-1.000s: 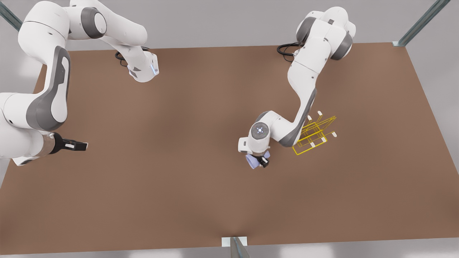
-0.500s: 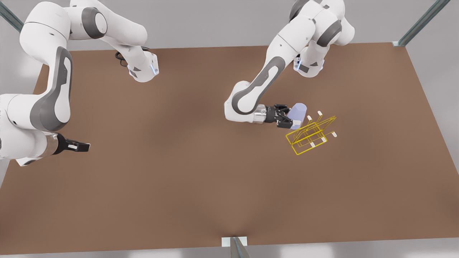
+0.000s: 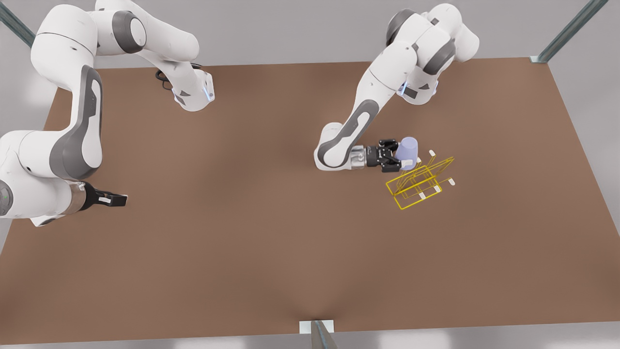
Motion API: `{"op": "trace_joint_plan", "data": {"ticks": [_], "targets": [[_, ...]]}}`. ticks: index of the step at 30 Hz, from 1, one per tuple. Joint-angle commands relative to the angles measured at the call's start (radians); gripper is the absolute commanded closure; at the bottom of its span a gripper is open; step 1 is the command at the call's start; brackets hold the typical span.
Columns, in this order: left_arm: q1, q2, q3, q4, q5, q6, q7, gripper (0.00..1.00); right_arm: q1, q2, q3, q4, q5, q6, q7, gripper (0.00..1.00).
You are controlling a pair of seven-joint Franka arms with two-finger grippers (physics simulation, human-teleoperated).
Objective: Place the cup on the cup holder
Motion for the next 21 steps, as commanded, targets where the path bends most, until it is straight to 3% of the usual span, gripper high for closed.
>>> {"op": "trace_joint_plan", "data": {"ticks": [1, 11, 12, 13, 18, 20, 21], "targets": [[0.001, 0.018, 0.001, 0.004, -0.003, 0.044, -0.07, 0.18, 0.0, -0.001, 0.0, 0.0, 0.0, 0.0, 0.013, 0.0], [0.012, 0.064, 0.001, 0.031, 0.0, 0.064, -0.092, 0.18, -0.012, -0.002, -0.001, 0.0, 0.0, -0.01, 0.013, 0.0], [0.01, 0.064, 0.001, 0.031, 0.0, 0.06, -0.09, 0.16, -0.012, -0.002, 0.0, -0.003, 0.001, -0.013, 0.013, 0.0], [0.009, 0.064, 0.001, 0.032, 0.0, 0.057, -0.092, 0.0, -0.011, -0.002, -0.001, -0.003, 0.0, -0.013, 0.013, 0.0], [-0.019, 0.07, 0.001, 0.067, 0.036, 0.037, -0.081, 0.0, -0.009, -0.001, -0.001, -0.003, 0.001, -0.013, 0.014, 0.0], [-0.048, 0.068, 0.001, 0.152, 0.089, 0.034, -0.07, 0.0, -0.009, -0.001, -0.001, -0.003, 0.001, -0.013, 0.014, 0.0], [-0.092, 0.042, 0.0, 0.274, 0.091, 0.032, -0.043, 0.0, -0.009, -0.001, -0.001, -0.003, 0.001, -0.013, 0.014, 0.0]]}}
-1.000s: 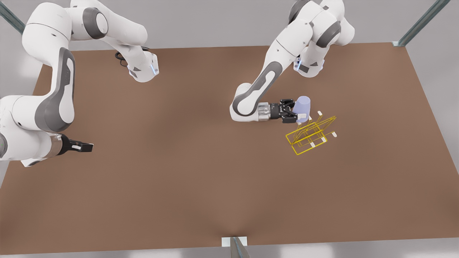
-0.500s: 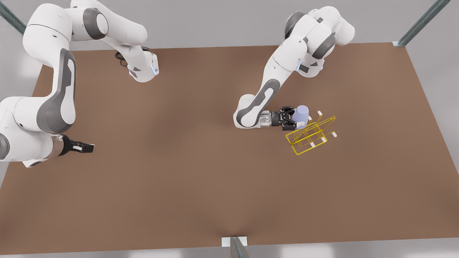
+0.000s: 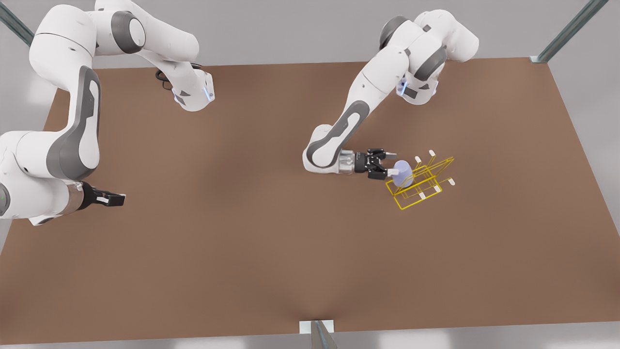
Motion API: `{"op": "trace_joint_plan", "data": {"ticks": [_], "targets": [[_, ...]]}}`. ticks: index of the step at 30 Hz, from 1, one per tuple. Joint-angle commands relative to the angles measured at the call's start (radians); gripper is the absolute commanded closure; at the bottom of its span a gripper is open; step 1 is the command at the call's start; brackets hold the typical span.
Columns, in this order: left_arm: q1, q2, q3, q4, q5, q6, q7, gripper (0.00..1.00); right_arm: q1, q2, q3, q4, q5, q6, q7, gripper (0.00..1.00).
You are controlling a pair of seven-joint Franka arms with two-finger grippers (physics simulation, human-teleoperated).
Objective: Place the cup on the cup holder
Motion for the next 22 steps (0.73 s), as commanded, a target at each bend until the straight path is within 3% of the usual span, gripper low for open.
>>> {"op": "trace_joint_plan", "data": {"ticks": [1, 2, 3, 5, 6, 9, 12, 14, 22], "targets": [[-0.048, -0.046, -0.002, 0.19, 0.023, -0.039, 0.09, 0.0, 0.0, -0.001, 0.002, 0.0, 0.001, -0.002, 0.005, 0.0], [-0.068, -0.08, -0.013, 0.328, -0.02, -0.084, 0.172, 0.0, 0.002, -0.001, 0.0, 0.0, 0.002, -0.002, 0.005, 0.0], [-0.013, -0.089, -0.012, 0.54, -0.32, -0.061, 0.208, 0.0, 0.008, -0.001, 0.0, -0.003, 0.002, -0.002, 0.005, 0.0], [0.334, -0.089, -0.013, 0.625, -0.914, 0.155, -0.091, 0.0, 0.005, -0.003, 0.0, -0.004, 0.002, -0.002, 0.005, 0.0], [0.484, -0.127, -0.013, 0.638, -1.083, 0.212, -0.347, 0.0, 0.002, -0.003, 0.0, -0.003, 0.001, -0.002, 0.005, 0.0], [0.608, -0.432, 0.033, 0.56, -1.075, 0.198, -0.251, 0.0, 0.0, -0.001, 0.0, -0.003, 0.001, -0.002, 0.005, 0.0], [0.569, -0.718, 0.12, 0.204, -1.078, 0.418, -0.252, 0.0, -0.001, -0.003, 0.0, -0.003, 0.001, -0.002, 0.005, 0.0], [0.547, -0.753, 0.146, 0.125, -1.08, 0.467, -0.251, 0.0, -0.001, -0.001, 0.0, -0.003, 0.001, -0.002, 0.005, 0.0], [0.552, -0.755, 0.146, 0.117, -1.08, 0.464, -0.251, 0.0, 0.008, -0.001, 0.002, 0.003, 0.004, 0.12, -0.005, 0.0]]}}
